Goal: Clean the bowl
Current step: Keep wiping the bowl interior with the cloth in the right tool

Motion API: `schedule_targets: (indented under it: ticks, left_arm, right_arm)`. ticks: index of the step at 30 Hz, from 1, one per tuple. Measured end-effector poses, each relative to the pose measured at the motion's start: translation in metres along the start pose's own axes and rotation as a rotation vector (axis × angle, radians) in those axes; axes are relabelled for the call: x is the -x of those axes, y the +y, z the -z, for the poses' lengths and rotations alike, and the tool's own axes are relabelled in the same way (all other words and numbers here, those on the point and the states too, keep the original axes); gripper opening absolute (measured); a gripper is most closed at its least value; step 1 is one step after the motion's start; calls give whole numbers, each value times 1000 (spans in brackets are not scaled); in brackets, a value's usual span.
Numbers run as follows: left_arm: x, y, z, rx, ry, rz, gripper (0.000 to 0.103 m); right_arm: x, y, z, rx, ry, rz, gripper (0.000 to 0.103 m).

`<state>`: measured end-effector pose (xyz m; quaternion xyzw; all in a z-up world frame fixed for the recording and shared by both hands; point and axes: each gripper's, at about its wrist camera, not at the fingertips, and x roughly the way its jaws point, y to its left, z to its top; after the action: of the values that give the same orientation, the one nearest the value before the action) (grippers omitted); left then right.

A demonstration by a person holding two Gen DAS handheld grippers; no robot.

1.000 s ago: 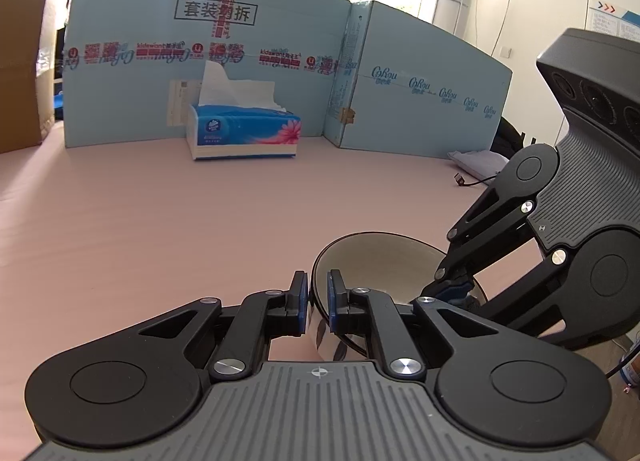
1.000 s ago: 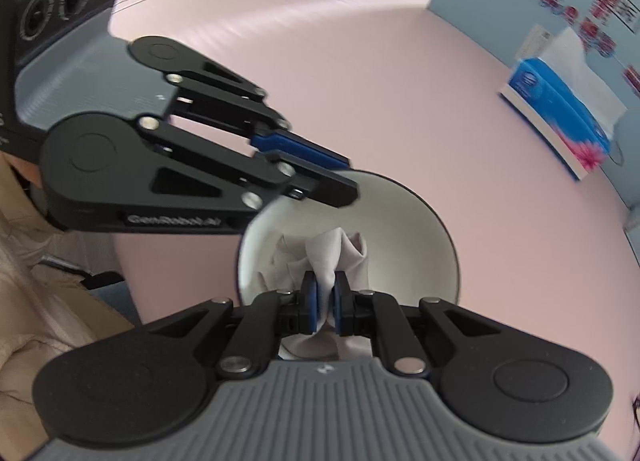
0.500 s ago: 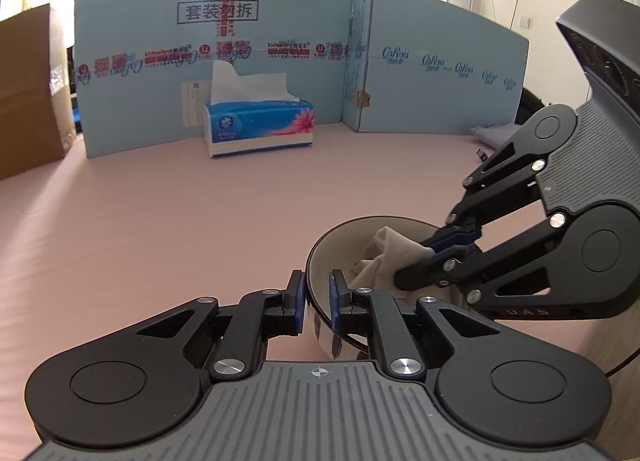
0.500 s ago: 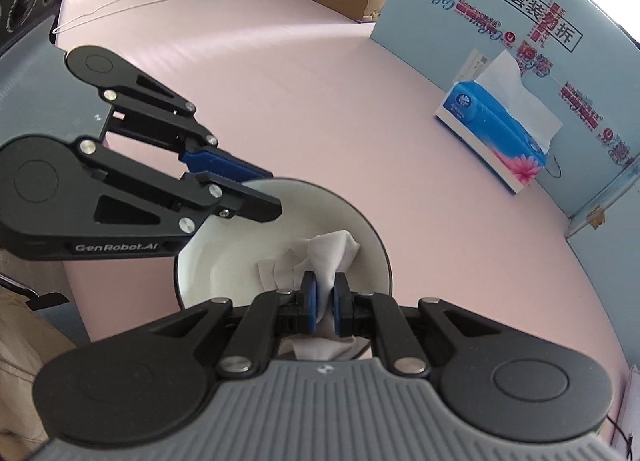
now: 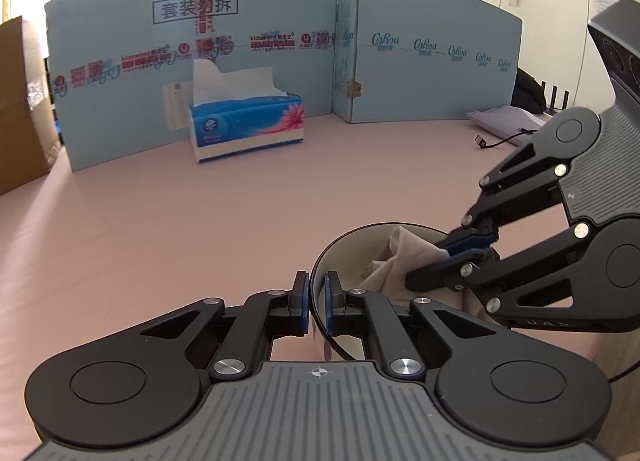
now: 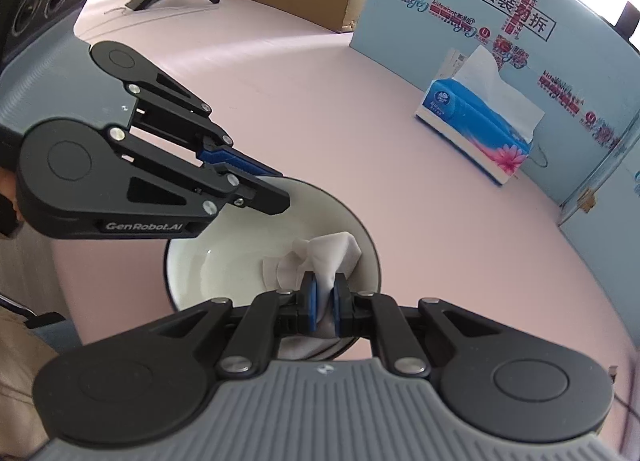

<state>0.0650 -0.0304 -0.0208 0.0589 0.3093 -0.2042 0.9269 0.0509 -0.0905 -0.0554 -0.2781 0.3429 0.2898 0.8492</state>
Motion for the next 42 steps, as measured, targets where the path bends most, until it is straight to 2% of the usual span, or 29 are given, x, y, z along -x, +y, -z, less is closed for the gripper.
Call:
schedule_targets:
  ticks: [4,8,16,22,28,31,35,40,42]
  left_arm:
    - [-1,2,3,7,-11,12,10]
    - [-1,5,4,13,-18,32,10]
    - [-1,10,4,12,-36,65,10]
    - [-1,12,6,19,-46,79,11]
    - [-1,13,7,17,-50,86,11]
    - [-1,12,8,6,-54,83,11]
    - [-2,12,9,5,-60,84,11]
    - [-3,11,8,1,-57,82,11]
    - [-3,12,7,3,-55,83,10]
  right_arm:
    - [-8,5,-3,65,43,13,10]
    - [-10,6,3,128,106,-11,11]
    - [10,11,4,52,160,-246,11]
    - [-4,-22,-5,-26,260,-334,11]
    - [-5,-16,-11,43,344,-292,11]
    - [-3,-7,-12,130,399,-171,11]
    - [3,5,-7,227,389,-68,8]
    - [10,14,2,285,337,-8,8]
    - [11,17,12,305,342,-13,8]
